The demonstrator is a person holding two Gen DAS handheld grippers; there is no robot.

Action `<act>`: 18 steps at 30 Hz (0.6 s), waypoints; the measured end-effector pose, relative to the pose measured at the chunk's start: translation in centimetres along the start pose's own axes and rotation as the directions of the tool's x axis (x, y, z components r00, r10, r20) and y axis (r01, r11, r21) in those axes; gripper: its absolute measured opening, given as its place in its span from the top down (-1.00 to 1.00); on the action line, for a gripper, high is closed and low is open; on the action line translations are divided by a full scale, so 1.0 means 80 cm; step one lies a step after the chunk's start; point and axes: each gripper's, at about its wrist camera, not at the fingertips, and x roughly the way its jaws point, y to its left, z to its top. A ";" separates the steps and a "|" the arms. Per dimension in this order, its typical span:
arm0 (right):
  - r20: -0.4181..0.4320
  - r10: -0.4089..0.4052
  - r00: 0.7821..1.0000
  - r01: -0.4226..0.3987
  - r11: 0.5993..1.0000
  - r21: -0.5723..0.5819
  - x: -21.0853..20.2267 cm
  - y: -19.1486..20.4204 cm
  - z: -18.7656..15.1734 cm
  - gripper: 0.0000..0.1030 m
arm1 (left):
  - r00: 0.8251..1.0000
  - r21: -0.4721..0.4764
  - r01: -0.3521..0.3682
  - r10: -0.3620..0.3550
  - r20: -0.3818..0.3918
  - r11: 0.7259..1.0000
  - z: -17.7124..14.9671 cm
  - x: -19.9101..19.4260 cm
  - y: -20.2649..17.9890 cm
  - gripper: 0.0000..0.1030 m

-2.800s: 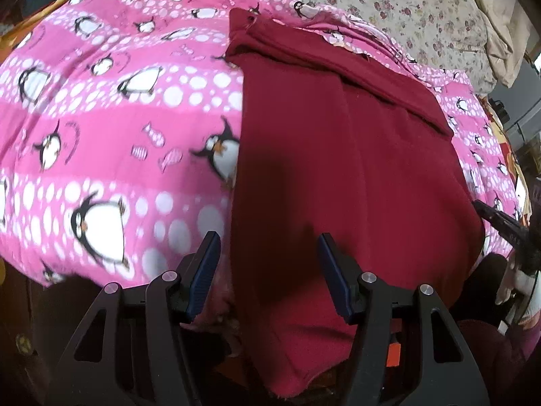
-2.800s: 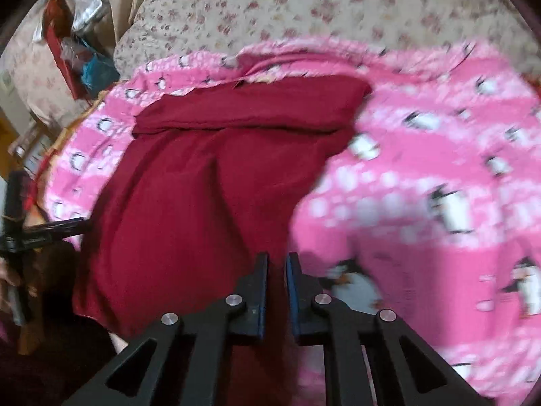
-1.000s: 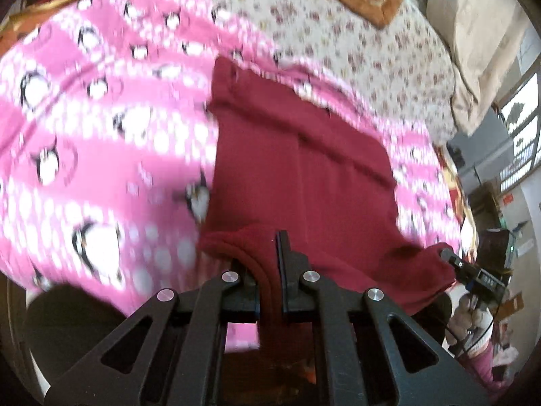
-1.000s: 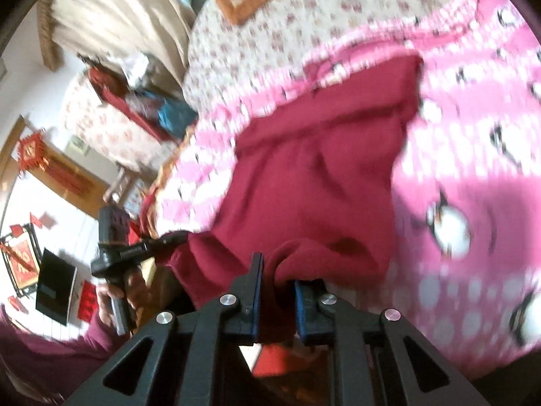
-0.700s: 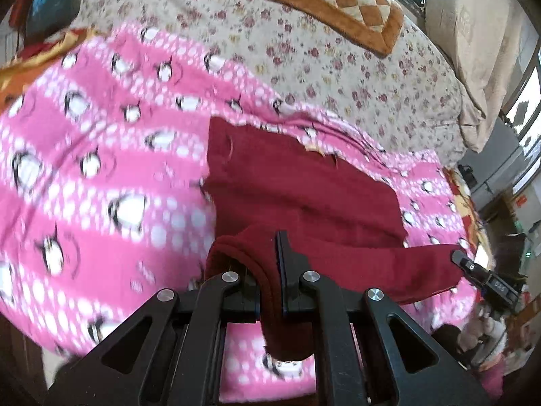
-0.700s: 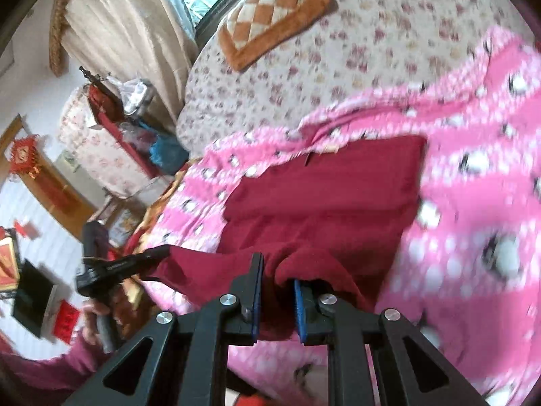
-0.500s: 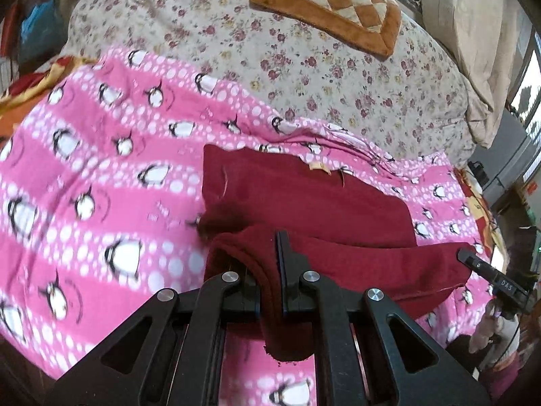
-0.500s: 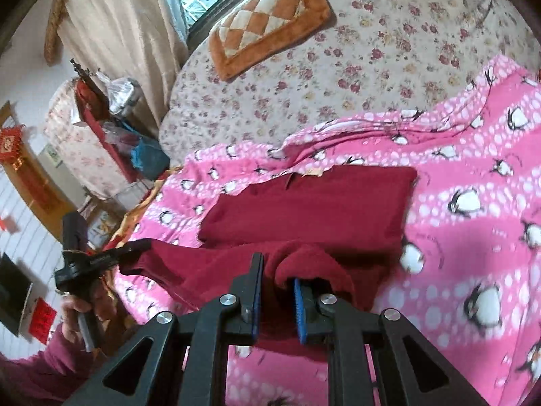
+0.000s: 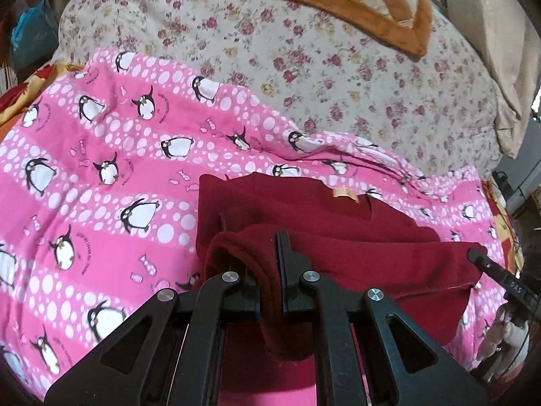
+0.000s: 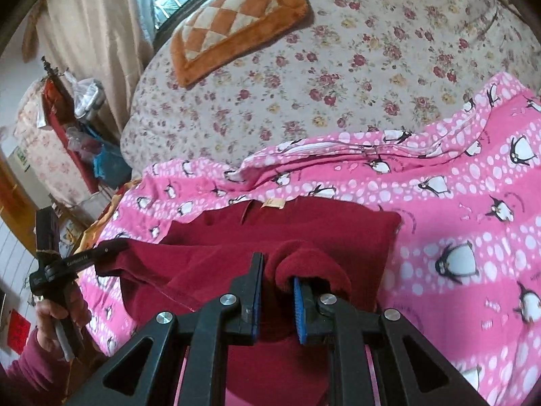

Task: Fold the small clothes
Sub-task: 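Grasp the hem with both grippers and fold it toward the collar, then lay the hem over the collar and open both grippers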

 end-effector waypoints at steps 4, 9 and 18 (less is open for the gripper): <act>-0.019 -0.021 1.000 0.021 1.000 0.006 0.028 -0.007 0.013 0.72 | 1.000 -0.010 -0.011 0.011 -0.024 1.000 0.013 0.028 0.001 0.87; -0.035 -0.036 0.999 0.037 0.998 0.045 0.059 -0.027 0.023 0.72 | 0.998 -0.012 -0.027 0.026 -0.053 1.000 0.027 0.066 0.004 0.87; -0.077 -0.064 0.995 0.070 0.994 0.079 0.109 -0.058 0.034 0.72 | 0.995 -0.013 -0.054 0.053 -0.086 0.998 0.041 0.115 0.010 0.87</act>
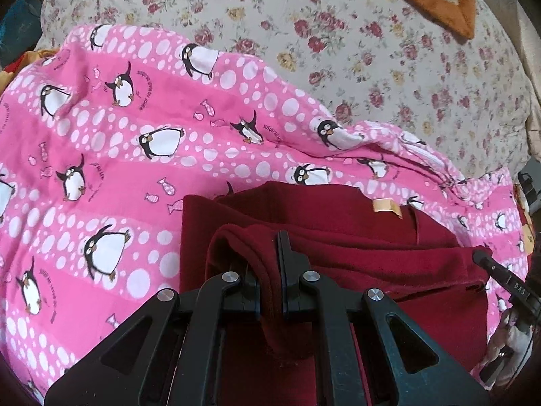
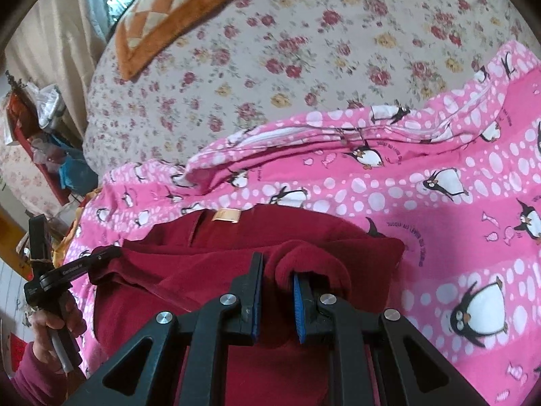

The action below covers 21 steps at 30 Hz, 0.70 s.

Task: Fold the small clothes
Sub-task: 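Lay the hem over the collar and open both grippers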

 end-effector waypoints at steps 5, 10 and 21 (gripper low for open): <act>-0.024 -0.011 1.000 0.012 0.999 0.037 0.026 -0.017 0.005 0.73 | 1.000 0.003 -0.006 0.006 -0.021 1.000 0.004 0.023 0.000 0.87; -0.065 0.041 0.997 -0.036 0.996 0.079 0.041 -0.030 0.012 0.71 | 0.999 -0.021 0.028 -0.029 -0.034 0.999 0.004 0.029 0.008 0.86; 0.040 0.070 0.997 -0.072 0.995 0.068 -0.041 -0.012 0.024 0.38 | 0.990 -0.024 0.135 -0.134 0.035 0.991 0.007 -0.031 0.009 -0.09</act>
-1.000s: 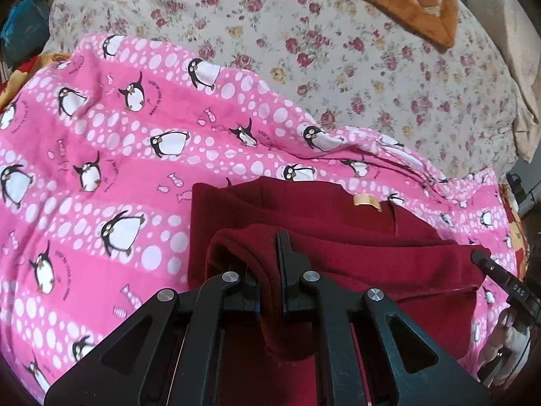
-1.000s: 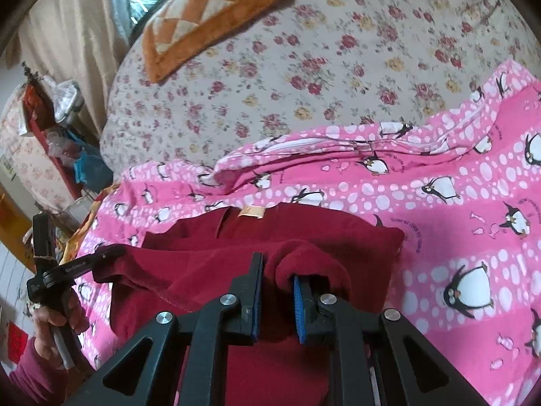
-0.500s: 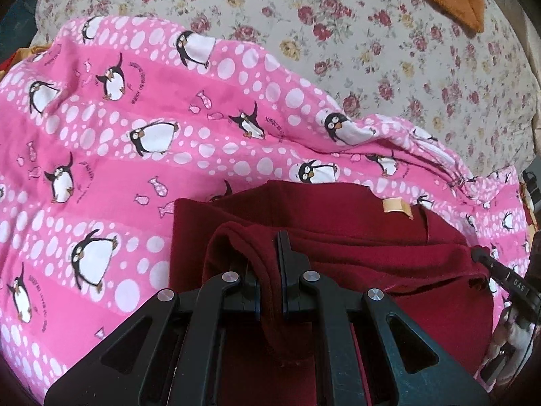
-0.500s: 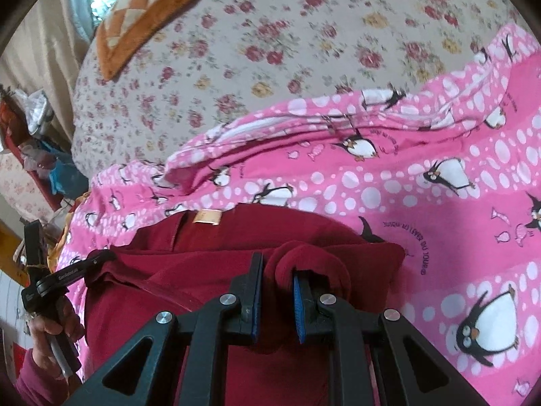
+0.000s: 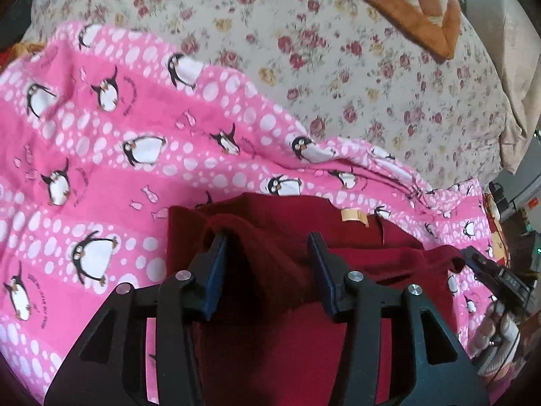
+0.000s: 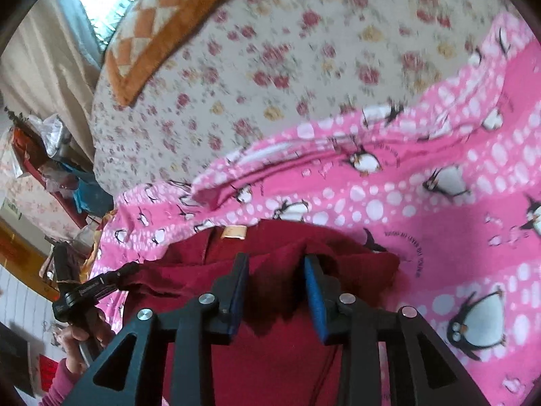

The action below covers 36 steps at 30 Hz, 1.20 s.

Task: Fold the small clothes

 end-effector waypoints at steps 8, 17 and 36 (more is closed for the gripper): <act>-0.074 -0.005 0.997 -0.003 0.993 -0.116 0.012 0.041 -0.021 0.38 | 0.999 0.002 -0.047 0.047 0.008 0.999 -0.001 0.004 0.005 -0.29; -0.173 -0.262 0.950 0.232 0.957 -0.172 0.121 0.029 0.015 0.38 | 0.984 -0.036 -0.160 0.156 -0.085 0.986 -0.018 0.067 0.039 -0.29; -0.144 -0.090 0.986 0.072 0.989 -0.126 -0.036 0.022 -0.076 0.30 | 0.988 -0.023 0.042 -0.045 -0.146 0.999 -0.106 -0.059 0.050 -0.29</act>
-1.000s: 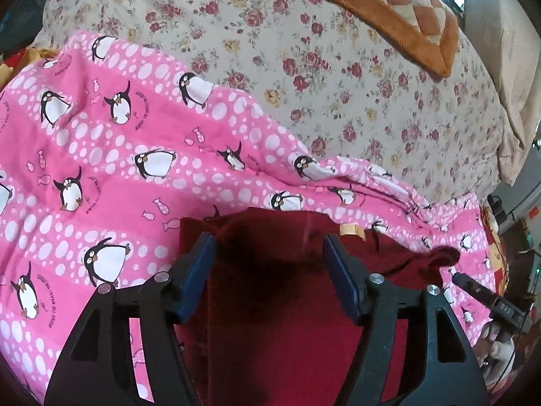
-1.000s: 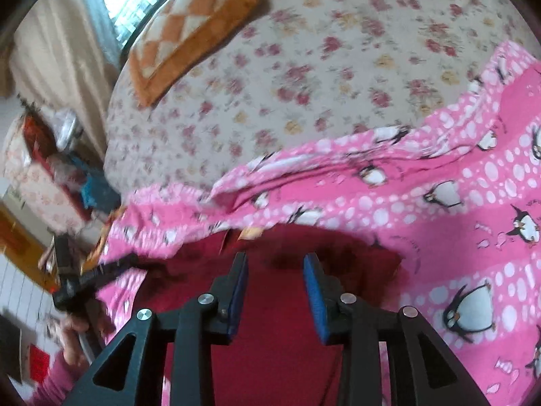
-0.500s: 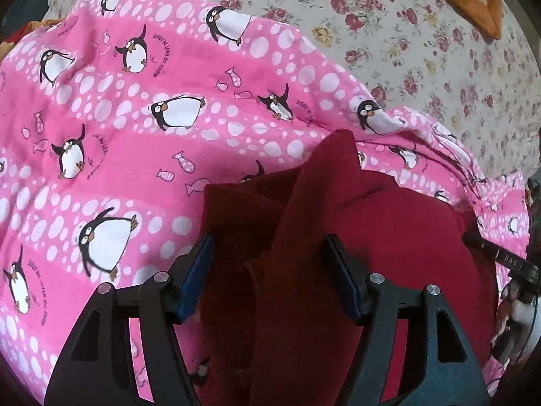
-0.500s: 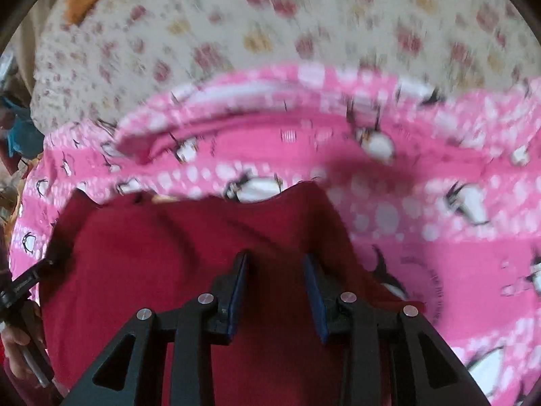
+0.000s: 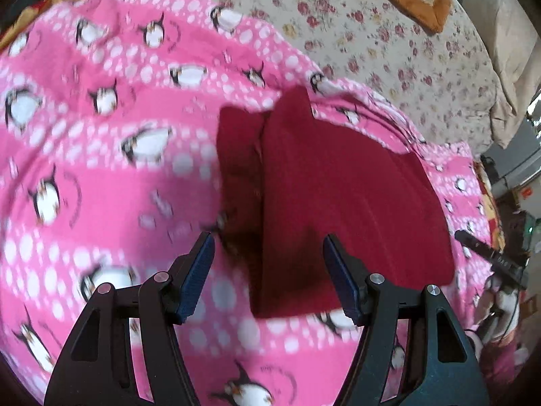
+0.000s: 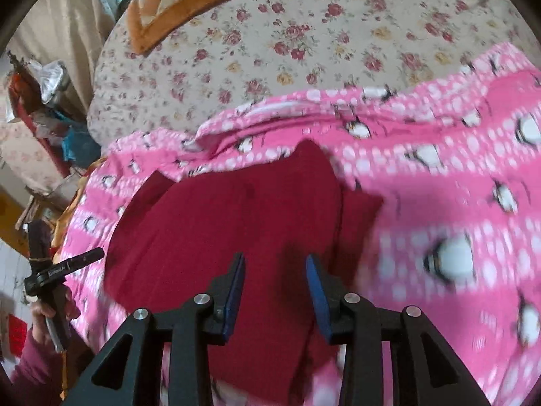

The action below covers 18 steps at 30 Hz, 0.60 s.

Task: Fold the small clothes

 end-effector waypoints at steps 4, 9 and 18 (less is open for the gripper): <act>-0.012 0.015 1.000 -0.015 1.000 -0.001 -0.006 0.004 -0.035 0.28 | 1.000 -0.018 0.027 -0.027 -0.005 0.999 -0.014 0.009 -0.001 -0.29; -0.047 0.005 0.999 -0.005 1.000 0.015 0.004 -0.003 -0.051 0.26 | 0.995 -0.022 0.085 -0.086 -0.045 0.996 -0.025 0.029 -0.007 -0.20; -0.036 0.005 0.999 -0.007 0.999 -0.051 0.011 0.010 -0.069 0.79 | 1.000 0.098 0.014 -0.012 -0.022 0.995 -0.031 0.020 -0.020 0.78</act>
